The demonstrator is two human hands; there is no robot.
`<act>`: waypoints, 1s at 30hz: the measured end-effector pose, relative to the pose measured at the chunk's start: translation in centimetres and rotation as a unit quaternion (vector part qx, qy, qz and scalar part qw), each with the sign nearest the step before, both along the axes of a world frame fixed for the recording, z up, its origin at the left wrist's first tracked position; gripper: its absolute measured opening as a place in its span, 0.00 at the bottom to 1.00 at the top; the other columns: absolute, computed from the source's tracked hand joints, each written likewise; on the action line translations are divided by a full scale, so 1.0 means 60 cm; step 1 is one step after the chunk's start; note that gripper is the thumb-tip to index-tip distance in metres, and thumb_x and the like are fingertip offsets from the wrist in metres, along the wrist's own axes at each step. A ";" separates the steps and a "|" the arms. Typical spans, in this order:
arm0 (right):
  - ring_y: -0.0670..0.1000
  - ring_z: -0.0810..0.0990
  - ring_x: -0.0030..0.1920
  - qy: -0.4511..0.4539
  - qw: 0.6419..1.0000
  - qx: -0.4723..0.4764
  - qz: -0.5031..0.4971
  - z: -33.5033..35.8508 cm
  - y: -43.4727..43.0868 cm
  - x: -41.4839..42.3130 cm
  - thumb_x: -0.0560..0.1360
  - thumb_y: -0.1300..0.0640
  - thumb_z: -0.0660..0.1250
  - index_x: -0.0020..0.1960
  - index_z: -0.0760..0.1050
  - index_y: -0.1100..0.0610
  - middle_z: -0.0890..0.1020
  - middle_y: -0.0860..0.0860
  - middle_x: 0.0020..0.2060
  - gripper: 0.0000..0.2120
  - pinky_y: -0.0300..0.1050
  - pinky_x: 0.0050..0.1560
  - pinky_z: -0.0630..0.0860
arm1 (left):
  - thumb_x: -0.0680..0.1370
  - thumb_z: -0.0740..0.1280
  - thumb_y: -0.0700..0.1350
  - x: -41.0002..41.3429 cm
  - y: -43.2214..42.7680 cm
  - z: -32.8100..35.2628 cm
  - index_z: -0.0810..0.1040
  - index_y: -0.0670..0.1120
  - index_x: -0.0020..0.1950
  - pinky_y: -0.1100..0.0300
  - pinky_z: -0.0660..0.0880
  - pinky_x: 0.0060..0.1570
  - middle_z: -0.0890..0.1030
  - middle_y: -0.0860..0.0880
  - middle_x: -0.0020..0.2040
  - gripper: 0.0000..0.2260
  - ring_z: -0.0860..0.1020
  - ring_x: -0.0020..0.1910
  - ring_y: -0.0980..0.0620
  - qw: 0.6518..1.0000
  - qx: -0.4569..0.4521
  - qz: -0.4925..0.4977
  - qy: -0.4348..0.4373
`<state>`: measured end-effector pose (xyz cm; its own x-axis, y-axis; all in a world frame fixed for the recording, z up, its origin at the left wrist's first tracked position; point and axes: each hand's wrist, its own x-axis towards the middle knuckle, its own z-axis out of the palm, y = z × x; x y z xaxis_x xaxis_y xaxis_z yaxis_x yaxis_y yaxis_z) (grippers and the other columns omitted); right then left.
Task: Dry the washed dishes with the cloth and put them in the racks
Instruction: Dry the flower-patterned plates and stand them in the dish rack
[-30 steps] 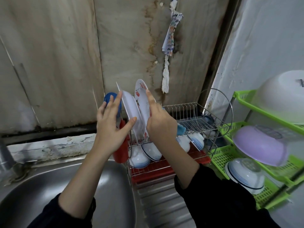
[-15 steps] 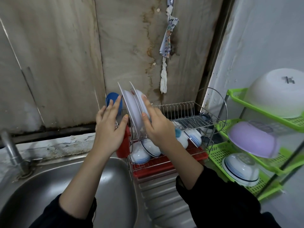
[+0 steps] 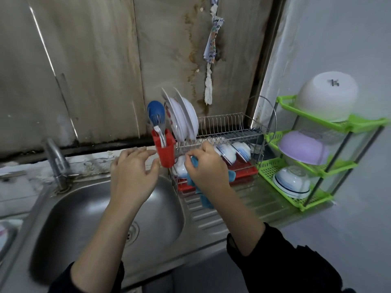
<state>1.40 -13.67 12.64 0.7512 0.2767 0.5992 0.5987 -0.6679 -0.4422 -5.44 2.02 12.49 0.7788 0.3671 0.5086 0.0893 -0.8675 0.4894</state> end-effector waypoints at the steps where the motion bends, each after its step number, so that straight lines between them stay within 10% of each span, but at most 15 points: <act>1: 0.50 0.72 0.38 0.018 1.000 -0.015 0.001 -0.004 0.001 -0.022 0.79 0.54 0.64 0.54 0.82 0.60 0.74 0.53 0.49 0.12 0.42 0.38 0.65 | 0.76 0.58 0.54 -0.022 0.001 -0.004 0.81 0.49 0.62 0.46 0.61 0.67 0.79 0.48 0.64 0.20 0.69 0.68 0.46 1.000 0.007 0.007 0.012; 17: 0.48 0.71 0.39 0.128 0.984 -0.088 0.090 -0.107 0.172 -0.252 0.79 0.54 0.63 0.49 0.81 0.58 0.69 0.48 0.44 0.10 0.40 0.40 0.64 | 0.79 0.63 0.50 -0.301 0.170 -0.107 0.83 0.52 0.57 0.50 0.63 0.62 0.83 0.45 0.54 0.11 0.76 0.60 0.44 0.980 0.024 0.122 0.155; 30: 0.55 0.77 0.45 0.203 0.949 -0.149 0.189 -0.167 0.577 -0.325 0.80 0.54 0.62 0.49 0.81 0.59 0.72 0.53 0.46 0.12 0.49 0.46 0.75 | 0.79 0.62 0.50 -0.404 0.531 -0.231 0.81 0.52 0.59 0.50 0.62 0.63 0.83 0.46 0.55 0.12 0.74 0.61 0.45 0.947 -0.011 0.198 0.251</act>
